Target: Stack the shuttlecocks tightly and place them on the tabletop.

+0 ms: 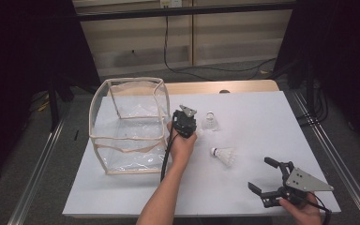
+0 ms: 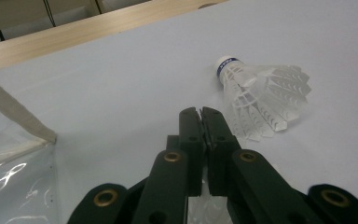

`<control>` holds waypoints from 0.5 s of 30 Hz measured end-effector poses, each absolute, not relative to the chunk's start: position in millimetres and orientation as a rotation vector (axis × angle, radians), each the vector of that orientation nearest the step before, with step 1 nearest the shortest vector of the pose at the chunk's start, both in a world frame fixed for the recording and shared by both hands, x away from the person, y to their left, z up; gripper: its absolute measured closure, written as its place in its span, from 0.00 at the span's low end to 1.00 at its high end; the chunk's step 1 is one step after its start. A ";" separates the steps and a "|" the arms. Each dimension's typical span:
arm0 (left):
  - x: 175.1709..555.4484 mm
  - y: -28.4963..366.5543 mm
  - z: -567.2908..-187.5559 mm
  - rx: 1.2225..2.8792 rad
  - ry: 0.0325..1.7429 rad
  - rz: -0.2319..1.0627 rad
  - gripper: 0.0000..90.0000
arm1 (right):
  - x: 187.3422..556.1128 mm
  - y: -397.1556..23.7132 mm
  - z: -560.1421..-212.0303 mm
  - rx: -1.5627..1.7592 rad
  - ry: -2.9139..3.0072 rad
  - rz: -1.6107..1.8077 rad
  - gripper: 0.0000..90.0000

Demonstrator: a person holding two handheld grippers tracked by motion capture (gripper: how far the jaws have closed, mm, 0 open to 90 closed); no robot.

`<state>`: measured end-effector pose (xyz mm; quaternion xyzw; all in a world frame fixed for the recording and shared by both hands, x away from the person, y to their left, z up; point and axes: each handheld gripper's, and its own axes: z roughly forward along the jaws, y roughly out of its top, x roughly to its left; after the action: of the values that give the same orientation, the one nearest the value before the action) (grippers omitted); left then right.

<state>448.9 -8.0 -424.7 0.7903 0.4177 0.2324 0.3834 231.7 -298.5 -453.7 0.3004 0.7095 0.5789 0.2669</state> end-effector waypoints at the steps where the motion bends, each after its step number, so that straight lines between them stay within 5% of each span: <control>1: 449.3 -8.0 -424.3 2.021 1.050 0.604 0.98 | 231.7 -298.7 -453.7 0.809 1.917 1.560 0.00; 15: 453.1 -11.6 -428.1 2.027 1.000 0.647 0.96 | 231.8 -299.1 -454.0 0.811 1.915 1.562 0.00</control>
<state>453.1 -11.6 -428.1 0.7958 0.3925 0.2541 0.3849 231.8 -299.1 -454.0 0.3007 0.7095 0.5787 0.2672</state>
